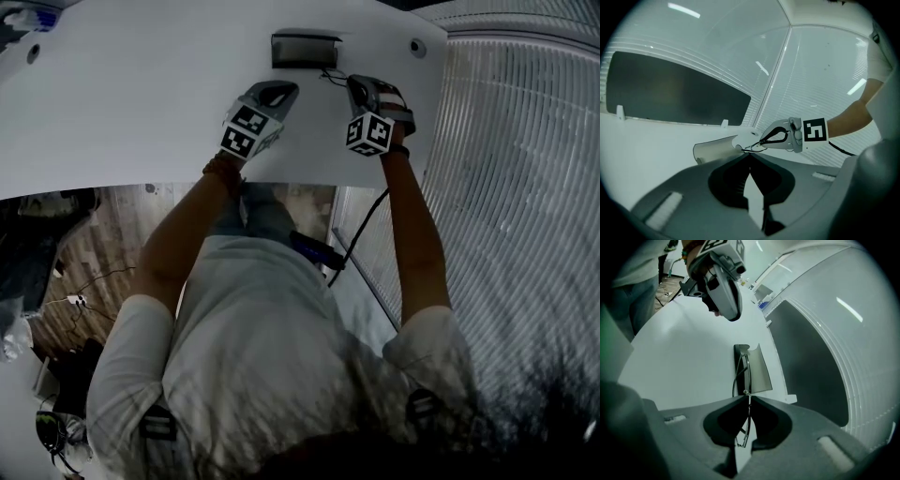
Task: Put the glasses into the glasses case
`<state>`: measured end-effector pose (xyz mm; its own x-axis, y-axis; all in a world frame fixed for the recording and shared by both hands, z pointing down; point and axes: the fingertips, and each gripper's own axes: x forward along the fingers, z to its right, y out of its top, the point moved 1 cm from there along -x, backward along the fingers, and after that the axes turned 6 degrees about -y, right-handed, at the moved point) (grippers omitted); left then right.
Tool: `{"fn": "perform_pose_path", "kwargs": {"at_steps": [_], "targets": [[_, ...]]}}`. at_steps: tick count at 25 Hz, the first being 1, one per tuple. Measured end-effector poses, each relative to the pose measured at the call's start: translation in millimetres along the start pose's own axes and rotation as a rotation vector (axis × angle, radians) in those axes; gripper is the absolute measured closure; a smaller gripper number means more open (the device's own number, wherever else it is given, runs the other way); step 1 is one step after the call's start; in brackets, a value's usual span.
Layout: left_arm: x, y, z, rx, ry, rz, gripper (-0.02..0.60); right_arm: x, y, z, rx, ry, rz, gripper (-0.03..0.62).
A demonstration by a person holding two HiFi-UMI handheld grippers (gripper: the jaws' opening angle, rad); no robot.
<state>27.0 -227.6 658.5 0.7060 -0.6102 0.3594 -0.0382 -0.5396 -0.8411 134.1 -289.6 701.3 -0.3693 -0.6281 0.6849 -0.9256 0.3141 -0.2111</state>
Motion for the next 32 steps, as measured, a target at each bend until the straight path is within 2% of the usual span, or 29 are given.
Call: {"fn": "perform_pose_path", "kwargs": {"at_steps": [7,12,23,32], "targets": [[-27,-7,-37,-0.025,0.061,0.013,0.581,39,51,3,-0.060,0.019,0.065,0.577],[-44,-5,-56,-0.048,0.100,0.030,0.581,58,71,10,-0.093,0.037,0.088,0.577],[-52,-8,-70,-0.105,0.101,-0.005,0.581,86,72,17,-0.129,0.077,0.054,0.577],[-43,-9,-74,-0.112,0.091,-0.011,0.581,101,67,11,-0.202,0.061,0.041,0.576]]}}
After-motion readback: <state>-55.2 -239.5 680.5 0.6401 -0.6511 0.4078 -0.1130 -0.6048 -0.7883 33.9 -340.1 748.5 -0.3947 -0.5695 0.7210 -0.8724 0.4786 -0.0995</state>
